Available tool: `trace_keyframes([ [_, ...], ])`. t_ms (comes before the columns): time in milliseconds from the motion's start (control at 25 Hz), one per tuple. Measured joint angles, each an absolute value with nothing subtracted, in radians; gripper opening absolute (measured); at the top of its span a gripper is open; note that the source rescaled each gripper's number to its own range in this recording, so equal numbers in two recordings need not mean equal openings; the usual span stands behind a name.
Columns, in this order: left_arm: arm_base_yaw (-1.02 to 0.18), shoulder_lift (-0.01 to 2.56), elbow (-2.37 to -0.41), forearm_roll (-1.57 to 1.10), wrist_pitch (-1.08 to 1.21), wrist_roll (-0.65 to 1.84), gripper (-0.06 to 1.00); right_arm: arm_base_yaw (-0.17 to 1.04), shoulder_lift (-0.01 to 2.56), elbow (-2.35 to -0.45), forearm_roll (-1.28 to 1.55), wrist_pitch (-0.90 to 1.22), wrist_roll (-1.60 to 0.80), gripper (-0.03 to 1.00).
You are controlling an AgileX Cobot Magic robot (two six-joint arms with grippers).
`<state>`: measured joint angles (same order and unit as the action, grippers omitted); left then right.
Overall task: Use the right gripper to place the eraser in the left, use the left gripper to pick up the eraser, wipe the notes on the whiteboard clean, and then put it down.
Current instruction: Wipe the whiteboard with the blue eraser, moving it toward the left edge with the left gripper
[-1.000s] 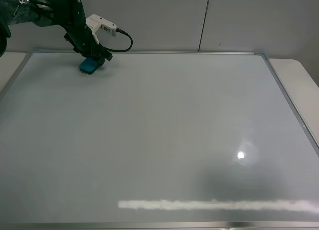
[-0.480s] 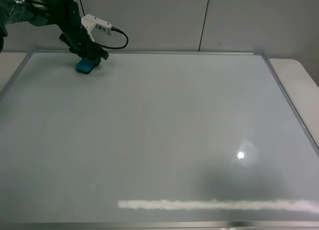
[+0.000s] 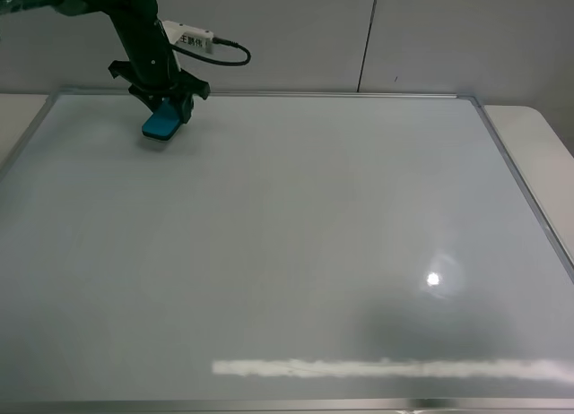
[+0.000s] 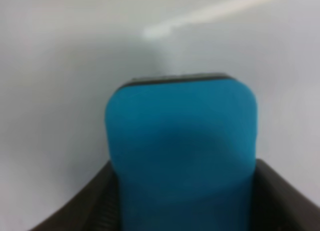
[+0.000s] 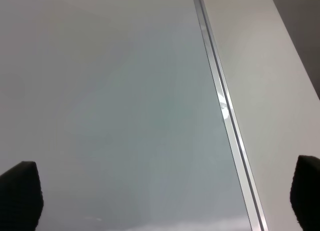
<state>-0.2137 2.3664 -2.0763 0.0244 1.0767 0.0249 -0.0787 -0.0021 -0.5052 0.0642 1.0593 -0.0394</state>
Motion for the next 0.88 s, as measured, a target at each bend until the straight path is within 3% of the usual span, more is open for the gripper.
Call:
trace_keyframes([
  [400,-0.259,2.248,-1.948,-0.055,1.185,-0.102,0.02,-0.079,-0.002,-0.505,0.064,1.059,-0.039,1.00],
  [880,-0.370,1.879,-1.234,-0.118,0.728,-0.354,0.02,-0.079,-0.002,-0.505,0.064,1.059,-0.039,1.00],
])
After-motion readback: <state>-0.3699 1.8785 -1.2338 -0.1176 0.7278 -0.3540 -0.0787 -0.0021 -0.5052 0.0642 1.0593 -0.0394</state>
